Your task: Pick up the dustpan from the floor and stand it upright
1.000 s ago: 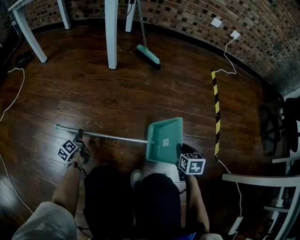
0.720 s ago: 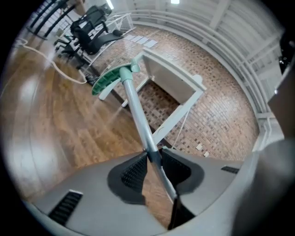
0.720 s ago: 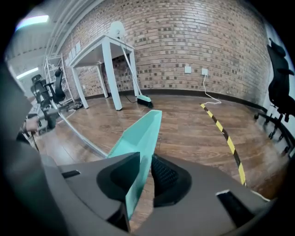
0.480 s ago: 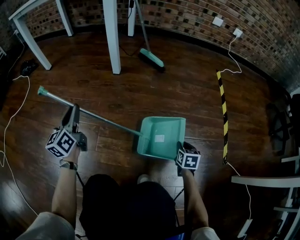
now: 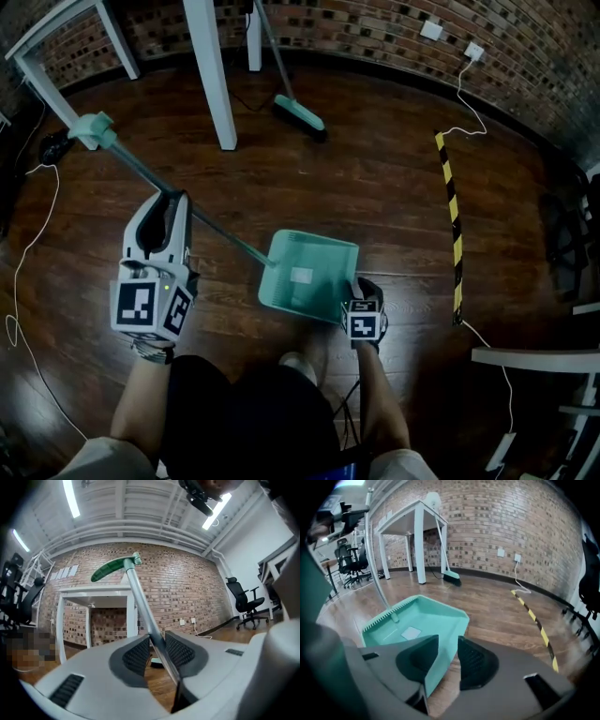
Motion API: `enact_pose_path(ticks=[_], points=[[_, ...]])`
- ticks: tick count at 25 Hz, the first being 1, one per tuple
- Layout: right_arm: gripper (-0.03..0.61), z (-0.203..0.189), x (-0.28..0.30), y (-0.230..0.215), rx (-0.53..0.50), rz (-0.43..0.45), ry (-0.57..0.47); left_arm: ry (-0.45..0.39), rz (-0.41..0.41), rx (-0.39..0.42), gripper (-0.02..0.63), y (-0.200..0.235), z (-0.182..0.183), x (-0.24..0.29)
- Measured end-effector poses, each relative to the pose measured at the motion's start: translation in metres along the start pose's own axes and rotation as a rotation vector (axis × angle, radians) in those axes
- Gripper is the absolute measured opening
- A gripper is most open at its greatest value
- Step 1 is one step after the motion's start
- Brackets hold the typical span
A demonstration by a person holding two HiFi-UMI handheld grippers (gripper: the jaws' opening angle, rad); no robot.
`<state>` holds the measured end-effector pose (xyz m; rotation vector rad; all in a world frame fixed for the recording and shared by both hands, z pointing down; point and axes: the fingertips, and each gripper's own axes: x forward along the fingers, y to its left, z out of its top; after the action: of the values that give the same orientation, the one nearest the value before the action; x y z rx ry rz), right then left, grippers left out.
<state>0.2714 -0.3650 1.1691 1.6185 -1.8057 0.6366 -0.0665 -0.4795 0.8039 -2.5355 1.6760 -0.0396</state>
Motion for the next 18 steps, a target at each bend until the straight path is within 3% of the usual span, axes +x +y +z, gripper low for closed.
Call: enact_pose_path(ticks=[1, 4, 7, 10, 14, 18], points=[[0.135, 0.012, -0.007, 0.003, -0.032, 0.002, -0.040, -0.006, -0.013, 0.026, 0.126, -0.008, 0.004, 0.002], [0.042, 0.048, -0.036, 0.002, -0.126, -0.053, -0.155, -0.035, -0.048, 0.083, 0.129, -0.026, 0.009, 0.007], [-0.015, 0.087, -0.066, 0.003, -0.164, -0.077, -0.294, -0.058, -0.078, 0.160, 0.135, -0.049, 0.014, 0.007], [-0.015, 0.124, -0.093, 0.010, -0.165, -0.066, -0.416, -0.061, -0.108, 0.190, 0.138, -0.070, 0.022, 0.002], [-0.014, 0.183, -0.145, 0.020, -0.174, -0.046, -0.532, -0.049, -0.112, 0.155, 0.155, -0.073, 0.034, -0.009], [-0.014, 0.234, -0.221, 0.019, -0.146, -0.044, -0.596, 0.023, -0.146, 0.152, 0.160, -0.080, 0.054, -0.014]])
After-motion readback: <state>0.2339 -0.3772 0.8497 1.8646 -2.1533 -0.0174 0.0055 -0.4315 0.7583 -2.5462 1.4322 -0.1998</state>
